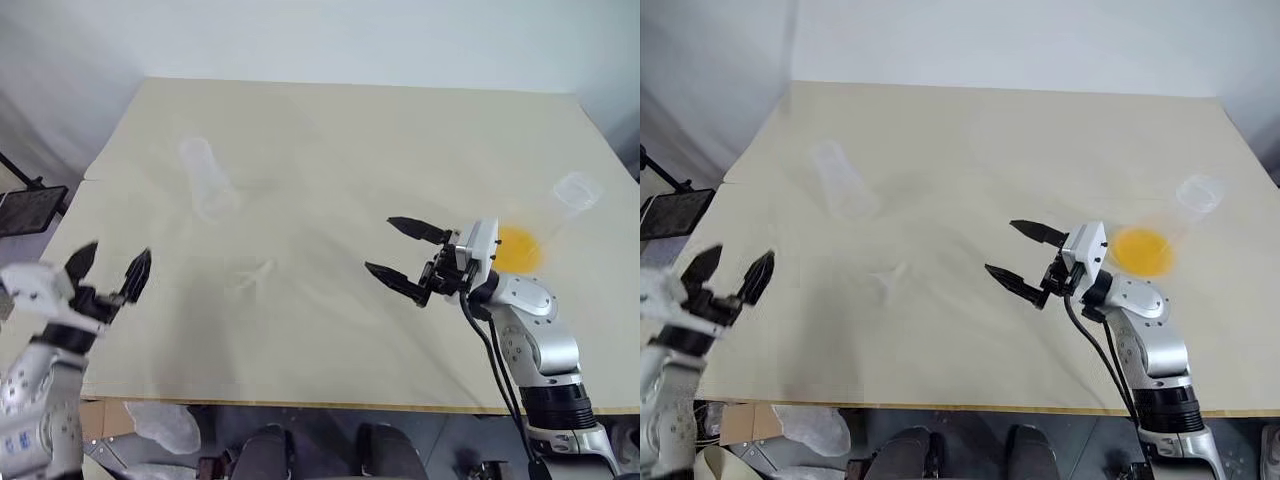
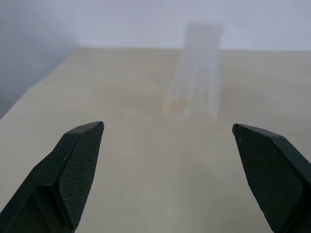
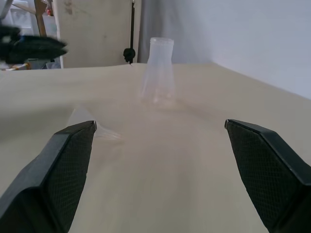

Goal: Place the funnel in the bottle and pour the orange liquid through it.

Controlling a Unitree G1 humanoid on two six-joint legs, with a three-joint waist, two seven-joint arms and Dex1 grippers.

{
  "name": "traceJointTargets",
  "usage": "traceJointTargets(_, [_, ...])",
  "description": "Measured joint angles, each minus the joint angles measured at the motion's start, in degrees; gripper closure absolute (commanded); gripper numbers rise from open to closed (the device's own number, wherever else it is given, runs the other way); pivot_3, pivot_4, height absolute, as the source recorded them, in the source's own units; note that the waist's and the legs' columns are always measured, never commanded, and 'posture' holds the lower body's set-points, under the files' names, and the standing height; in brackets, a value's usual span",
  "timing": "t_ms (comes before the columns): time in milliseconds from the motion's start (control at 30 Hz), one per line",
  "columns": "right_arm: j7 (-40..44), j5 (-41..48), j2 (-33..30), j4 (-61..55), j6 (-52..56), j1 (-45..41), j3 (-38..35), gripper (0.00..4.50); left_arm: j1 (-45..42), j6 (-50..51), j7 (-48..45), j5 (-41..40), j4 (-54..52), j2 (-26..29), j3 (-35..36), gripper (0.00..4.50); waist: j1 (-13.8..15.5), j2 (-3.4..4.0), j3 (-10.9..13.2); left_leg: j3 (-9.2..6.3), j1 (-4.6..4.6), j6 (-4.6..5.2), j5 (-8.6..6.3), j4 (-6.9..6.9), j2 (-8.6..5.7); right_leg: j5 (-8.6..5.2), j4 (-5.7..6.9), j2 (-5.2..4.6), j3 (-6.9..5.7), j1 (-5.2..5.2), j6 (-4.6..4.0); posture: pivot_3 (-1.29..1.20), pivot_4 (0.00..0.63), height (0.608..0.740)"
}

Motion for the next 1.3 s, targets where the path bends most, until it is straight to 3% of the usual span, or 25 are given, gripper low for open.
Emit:
traceJointTargets(233, [0.9,-1.8,-0.2,0.5,-1.4,1.2,0.6,0.05,-10.7,6.0,0.5,0.5,2.7,5.8,-4.9,0.0,-0.4,0.0,0.0,0.02,-0.01,-0.01,-0.01,-0.04,-0.14,0.0,-0.01,0.08,-0.13,-0.02,0.01,0.0,0.15,0.74])
traceJointTargets(300, [1.0,-2.4,1.0,1.3,-1.7,1.4,2.2,0.05,-23.0,10.7,2.0,4.5,11.7,9.7,-9.8,0.0,-1.5,-0.02,0.0,0.06,-0.02,-0.13,0.06,-0.04,-0.08,0.0,-0.01,0.22,-0.17,-0.03,0.0,0.0,0.15,0.74])
traceJointTargets(467, [1.0,-2.9,1.9,2.3,-2.7,0.3,2.4,0.05,-36.1,11.4,1.4,7.1,24.6,9.8,-14.4,0.0,-1.4,-0.03,0.0,0.1,-0.04,-0.14,0.07,-0.04,-0.09,0.0,0.02,0.25,-0.19,-0.06,0.0,0.0,0.15,0.74])
traceJointTargets(700, [1.0,-3.5,3.4,3.0,-3.7,-1.0,3.6,0.05,-45.7,7.7,-1.4,11.7,39.8,9.2,-19.2,0.0,-1.4,-0.03,0.0,0.25,-0.09,-0.15,0.07,-0.04,-0.11,0.0,0.02,0.27,-0.29,-0.06,0.01,0.0,0.15,0.74])
traceJointTargets(867, [0.7,-3.6,4.4,3.8,-3.9,-1.0,3.7,0.05,-53.1,1.0,-3.4,14.2,54.1,8.7,-19.9,0.0,-1.4,-0.07,0.0,0.26,-0.11,-0.16,0.08,-0.03,-0.1,0.0,0.02,0.29,-0.35,-0.06,0.01,0.0,0.15,0.74])
traceJointTargets(1133, [-0.7,-4.0,5.1,3.8,-4.5,-0.5,4.1,0.05,-61.0,-7.5,-6.5,16.0,68.0,7.4,-20.0,0.0,-1.4,-0.09,0.1,0.24,-0.14,-0.16,0.08,-0.02,-0.12,0.0,0.03,0.28,-0.45,-0.06,0.01,0.0,0.15,0.74])
traceJointTargets(1233, [-1.5,-4.2,5.1,3.7,-5.0,-0.2,4.1,0.0,-62.9,-9.1,-6.6,17.1,71.4,7.2,-20.3,0.59,-1.5,-0.1,0.1,0.24,-0.14,-0.16,0.08,-0.03,-0.11,0.0,0.03,0.27,-0.47,-0.06,0.01,0.0,0.15,0.74])
traceJointTargets(1300, [-1.9,-4.2,5.1,3.6,-5.1,0.1,4.1,0.0,-63.6,-9.8,-7.0,17.5,72.9,7.2,-20.4,1.23,-1.5,-0.1,0.1,0.23,-0.14,-0.16,0.08,-0.03,-0.11,0.0,0.03,0.27,-0.5,-0.06,0.01,0.0,0.15,0.74])
